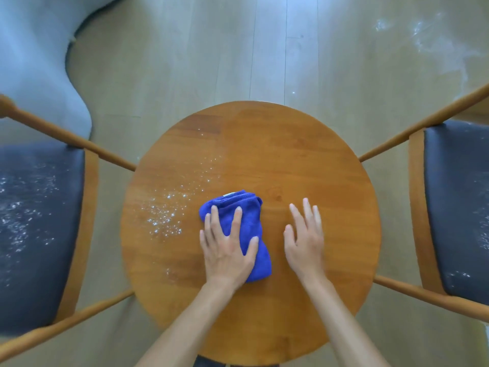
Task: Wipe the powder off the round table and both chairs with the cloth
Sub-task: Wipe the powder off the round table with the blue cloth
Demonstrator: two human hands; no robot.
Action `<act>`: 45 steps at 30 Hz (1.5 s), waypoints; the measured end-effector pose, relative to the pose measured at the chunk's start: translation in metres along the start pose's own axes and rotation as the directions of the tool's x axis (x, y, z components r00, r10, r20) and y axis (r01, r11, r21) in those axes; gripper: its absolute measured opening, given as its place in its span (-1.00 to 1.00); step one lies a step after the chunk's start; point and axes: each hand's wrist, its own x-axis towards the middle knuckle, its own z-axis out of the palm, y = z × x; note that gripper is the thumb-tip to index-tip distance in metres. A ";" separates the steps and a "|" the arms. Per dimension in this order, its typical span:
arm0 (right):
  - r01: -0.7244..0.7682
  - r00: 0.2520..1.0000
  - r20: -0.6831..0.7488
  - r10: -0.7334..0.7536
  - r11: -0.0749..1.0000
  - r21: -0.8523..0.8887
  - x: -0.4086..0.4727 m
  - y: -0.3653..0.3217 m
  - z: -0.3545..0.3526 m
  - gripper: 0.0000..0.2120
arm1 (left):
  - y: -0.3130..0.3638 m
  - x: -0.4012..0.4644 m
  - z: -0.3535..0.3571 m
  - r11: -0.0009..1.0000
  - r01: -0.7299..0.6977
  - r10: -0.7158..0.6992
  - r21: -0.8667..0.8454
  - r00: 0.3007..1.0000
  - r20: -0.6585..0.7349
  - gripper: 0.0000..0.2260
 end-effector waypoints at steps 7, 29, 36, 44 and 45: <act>0.106 0.994 0.037 -0.100 0.866 -0.489 0.010 0.055 0.016 -0.46 | 0.019 -0.010 0.025 0.994 -0.064 0.062 0.089 0.998 0.025 -0.30; 0.094 0.985 -0.078 -0.154 0.858 -0.505 0.004 0.052 0.023 -0.44 | -0.116 0.194 -0.080 0.995 0.100 -0.103 -0.026 0.980 -0.171 -0.40; 0.095 0.983 -0.085 -0.163 0.846 -0.525 0.003 0.053 0.027 -0.44 | -0.041 0.195 -0.036 0.998 0.025 -0.015 0.063 0.987 -0.162 -0.43; 0.086 0.976 -0.134 -0.174 0.863 -0.497 0.006 0.058 0.028 -0.45 | 0.086 0.178 0.035 0.817 -0.550 0.513 0.172 0.831 0.215 -0.46; 0.082 0.976 -0.138 -0.168 0.871 -0.485 0.007 0.057 0.028 -0.42 | 0.082 0.185 0.032 0.824 -0.537 0.505 0.181 0.841 0.195 -0.47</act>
